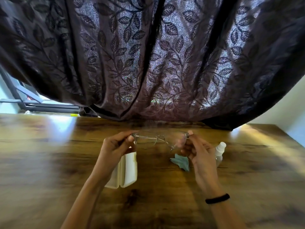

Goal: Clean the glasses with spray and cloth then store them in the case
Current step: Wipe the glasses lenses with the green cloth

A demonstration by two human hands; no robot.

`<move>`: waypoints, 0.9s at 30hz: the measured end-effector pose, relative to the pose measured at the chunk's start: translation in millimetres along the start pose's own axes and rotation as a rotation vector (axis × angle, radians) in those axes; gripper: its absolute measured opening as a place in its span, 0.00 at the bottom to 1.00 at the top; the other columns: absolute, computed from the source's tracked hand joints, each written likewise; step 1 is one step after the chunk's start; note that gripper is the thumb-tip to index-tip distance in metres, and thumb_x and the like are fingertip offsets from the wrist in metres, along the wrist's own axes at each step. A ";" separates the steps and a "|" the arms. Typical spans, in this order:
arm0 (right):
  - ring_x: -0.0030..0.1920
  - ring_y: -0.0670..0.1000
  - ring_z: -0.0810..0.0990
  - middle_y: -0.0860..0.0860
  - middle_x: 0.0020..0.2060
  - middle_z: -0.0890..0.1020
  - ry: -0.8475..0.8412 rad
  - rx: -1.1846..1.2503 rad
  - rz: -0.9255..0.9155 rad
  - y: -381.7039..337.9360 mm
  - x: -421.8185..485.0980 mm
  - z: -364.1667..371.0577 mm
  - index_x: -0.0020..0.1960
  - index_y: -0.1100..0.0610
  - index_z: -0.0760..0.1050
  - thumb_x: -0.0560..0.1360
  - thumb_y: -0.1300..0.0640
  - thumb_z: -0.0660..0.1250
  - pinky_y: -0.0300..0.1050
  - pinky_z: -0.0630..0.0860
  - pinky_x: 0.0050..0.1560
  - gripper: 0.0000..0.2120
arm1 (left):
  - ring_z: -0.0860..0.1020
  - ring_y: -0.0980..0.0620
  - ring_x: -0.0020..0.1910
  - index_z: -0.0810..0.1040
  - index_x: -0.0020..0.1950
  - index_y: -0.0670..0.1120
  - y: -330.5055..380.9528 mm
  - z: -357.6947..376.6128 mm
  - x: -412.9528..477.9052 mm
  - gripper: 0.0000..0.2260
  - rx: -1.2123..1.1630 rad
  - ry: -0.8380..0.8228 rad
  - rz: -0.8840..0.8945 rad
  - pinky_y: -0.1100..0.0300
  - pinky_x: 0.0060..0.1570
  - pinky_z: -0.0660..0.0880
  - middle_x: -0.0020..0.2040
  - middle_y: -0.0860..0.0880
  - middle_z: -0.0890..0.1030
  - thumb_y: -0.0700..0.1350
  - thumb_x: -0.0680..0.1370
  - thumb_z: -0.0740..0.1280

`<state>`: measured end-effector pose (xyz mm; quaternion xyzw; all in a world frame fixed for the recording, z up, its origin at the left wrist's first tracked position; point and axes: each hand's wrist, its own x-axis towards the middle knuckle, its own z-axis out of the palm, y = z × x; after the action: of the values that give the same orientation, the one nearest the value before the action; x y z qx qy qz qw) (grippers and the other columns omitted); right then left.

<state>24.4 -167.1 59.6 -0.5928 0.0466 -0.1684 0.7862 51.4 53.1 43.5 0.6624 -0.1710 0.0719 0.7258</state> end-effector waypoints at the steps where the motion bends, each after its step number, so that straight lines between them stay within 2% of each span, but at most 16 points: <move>1: 0.38 0.54 0.79 0.59 0.37 0.83 0.013 0.015 0.001 -0.4 -0.3 0.0 0.45 0.64 0.80 0.70 0.52 0.67 0.42 0.76 0.40 0.14 | 0.80 0.54 0.41 0.83 0.50 0.53 -1.3 -1.4 -0.5 0.10 -0.016 -0.028 -0.018 0.63 0.44 0.78 0.38 0.51 0.82 0.46 0.73 0.63; 4: 0.39 0.51 0.80 0.57 0.39 0.84 0.015 0.028 -0.011 -1.1 -1.1 -2.3 0.46 0.61 0.81 0.67 0.54 0.69 0.41 0.78 0.40 0.12 | 0.82 0.50 0.48 0.83 0.50 0.52 -2.7 -4.9 -0.7 0.10 -0.048 -0.062 -0.071 0.62 0.49 0.77 0.46 0.49 0.84 0.47 0.73 0.64; 6: 0.38 0.48 0.81 0.52 0.40 0.85 -0.024 -0.009 -0.055 -0.3 -2.7 -2.7 0.49 0.59 0.81 0.68 0.60 0.68 0.37 0.79 0.39 0.10 | 0.82 0.50 0.47 0.83 0.50 0.52 -3.4 -4.2 0.1 0.11 -0.037 -0.035 -0.084 0.64 0.47 0.77 0.47 0.49 0.85 0.45 0.70 0.68; 8: 0.39 0.46 0.81 0.51 0.42 0.85 -0.047 -0.051 -0.089 2.3 -4.1 -0.7 0.53 0.61 0.79 0.70 0.66 0.65 0.35 0.79 0.38 0.12 | 0.81 0.52 0.45 0.81 0.53 0.50 -4.0 -0.5 0.6 0.15 -0.038 -0.026 -0.095 0.65 0.45 0.77 0.44 0.49 0.84 0.41 0.66 0.71; 10: 0.39 0.47 0.82 0.51 0.42 0.85 -0.041 -0.085 -0.131 5.0 -5.7 2.0 0.54 0.62 0.77 0.71 0.68 0.65 0.35 0.79 0.38 0.13 | 0.81 0.55 0.44 0.79 0.55 0.49 -4.7 4.4 0.4 0.18 0.000 -0.043 -0.112 0.66 0.44 0.77 0.45 0.50 0.84 0.40 0.65 0.72; 13: 0.40 0.48 0.83 0.51 0.43 0.85 -0.027 -0.113 -0.199 7.8 -7.2 5.4 0.53 0.59 0.78 0.70 0.66 0.67 0.36 0.79 0.40 0.13 | 0.81 0.57 0.45 0.78 0.57 0.49 -6.5 10.2 0.1 0.18 0.162 -0.051 -0.120 0.68 0.44 0.76 0.48 0.51 0.83 0.39 0.68 0.73; 15: 0.42 0.49 0.83 0.51 0.44 0.85 -0.028 -0.093 -0.220 8.2 -6.9 6.4 0.52 0.55 0.78 0.70 0.65 0.66 0.37 0.80 0.42 0.13 | 0.81 0.58 0.47 0.78 0.56 0.50 -9.7 12.9 0.0 0.17 0.257 -0.031 -0.098 0.65 0.46 0.77 0.49 0.52 0.83 0.39 0.69 0.73; 18: 0.42 0.49 0.83 0.50 0.43 0.86 -0.026 -0.066 -0.229 7.1 -5.9 6.5 0.52 0.52 0.78 0.71 0.66 0.66 0.37 0.80 0.42 0.14 | 0.80 0.59 0.50 0.77 0.53 0.57 -14.2 14.8 -0.7 0.16 0.352 0.018 -0.105 0.62 0.49 0.77 0.48 0.58 0.81 0.40 0.70 0.72; 20: 0.41 0.48 0.83 0.49 0.43 0.86 -0.018 -0.066 -0.225 6.7 -6.4 5.9 0.52 0.52 0.78 0.70 0.63 0.66 0.36 0.79 0.40 0.13 | 0.79 0.60 0.49 0.78 0.53 0.55 -16.2 14.5 -1.2 0.14 0.406 0.021 -0.119 0.63 0.49 0.77 0.47 0.60 0.81 0.42 0.70 0.72; 23: 0.42 0.48 0.83 0.50 0.43 0.85 0.007 -0.048 -0.218 7.2 -7.6 4.9 0.54 0.56 0.78 0.70 0.64 0.66 0.35 0.79 0.41 0.13 | 0.79 0.64 0.44 0.80 0.50 0.54 -16.3 14.8 -1.9 0.11 0.500 -0.034 -0.098 0.70 0.43 0.76 0.42 0.61 0.81 0.42 0.71 0.71; 27: 0.46 0.48 0.83 0.50 0.43 0.85 0.034 0.024 -0.192 8.7 -8.6 3.0 0.53 0.58 0.77 0.68 0.63 0.66 0.36 0.80 0.45 0.14 | 0.79 0.65 0.42 0.82 0.51 0.51 -13.5 17.8 -2.1 0.10 0.508 -0.030 -0.070 0.74 0.41 0.73 0.41 0.60 0.82 0.42 0.70 0.72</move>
<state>18.9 -159.5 51.1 -0.5823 0.0011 -0.2535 0.7725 51.3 34.3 31.2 0.8299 -0.1352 0.0777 0.5356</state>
